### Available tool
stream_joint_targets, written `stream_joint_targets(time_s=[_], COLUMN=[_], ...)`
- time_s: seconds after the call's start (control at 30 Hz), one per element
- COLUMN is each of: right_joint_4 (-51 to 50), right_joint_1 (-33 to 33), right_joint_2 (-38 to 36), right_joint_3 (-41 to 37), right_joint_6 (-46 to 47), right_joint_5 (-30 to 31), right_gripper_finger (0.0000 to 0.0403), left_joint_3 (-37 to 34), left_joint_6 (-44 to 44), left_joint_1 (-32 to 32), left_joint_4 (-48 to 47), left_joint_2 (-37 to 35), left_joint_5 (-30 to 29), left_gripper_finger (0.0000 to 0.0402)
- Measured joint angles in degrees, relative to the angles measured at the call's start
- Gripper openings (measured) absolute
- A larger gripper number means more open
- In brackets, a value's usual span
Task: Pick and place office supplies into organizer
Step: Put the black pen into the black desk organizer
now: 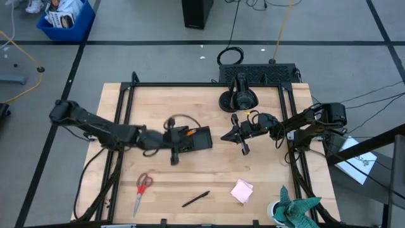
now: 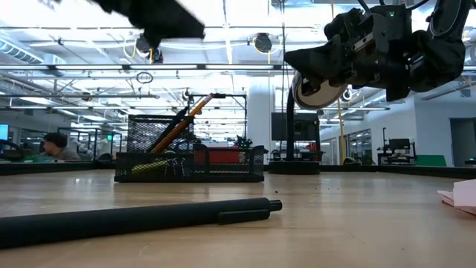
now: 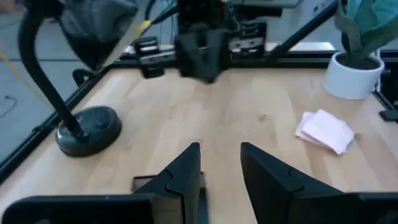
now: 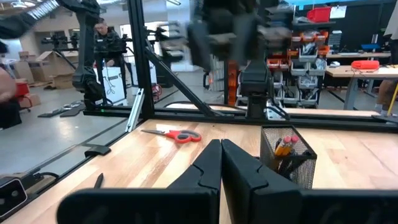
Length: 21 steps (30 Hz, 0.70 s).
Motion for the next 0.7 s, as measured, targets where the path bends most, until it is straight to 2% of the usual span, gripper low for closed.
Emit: stream_joint_targets(time_s=[0.13,0.23,0.33,0.43,0.57,0.7], right_joint_4=[-1.0,-3.1,-5.2,-6.3,-6.1,-5.6], right_joint_1=[0.0,0.0,0.0,0.0,0.0,0.0], right_joint_2=[0.0,0.0,0.0,0.0,0.0,0.0], right_joint_3=[0.0,0.0,0.0,0.0,0.0,0.0], right_joint_6=[0.0,-0.3,-1.5,-2.4,-2.4,-2.0], right_joint_5=[0.0,0.0,0.0,0.0,0.0,0.0], right_gripper_finger=[0.0004,0.0004,0.0004,0.0004,0.0004,0.0004], left_joint_3=[7.2,13.0,20.2,28.6,38.7,44.8], left_joint_6=[-9.0,-19.5,-28.1,-33.0,-39.7,-41.2], left_joint_1=[-8.5,-13.0,-15.7,-17.4,-17.6,-17.6], left_joint_4=[-7.4,-12.9,-18.4,-24.5,-33.8,-39.1], left_joint_2=[7.5,17.1,28.1,36.6,44.1,47.7], left_joint_5=[-8.0,-9.7,-6.2,-2.1,4.9,8.9], left_gripper_finger=[0.012,0.012,0.012,0.012,0.012,0.013])
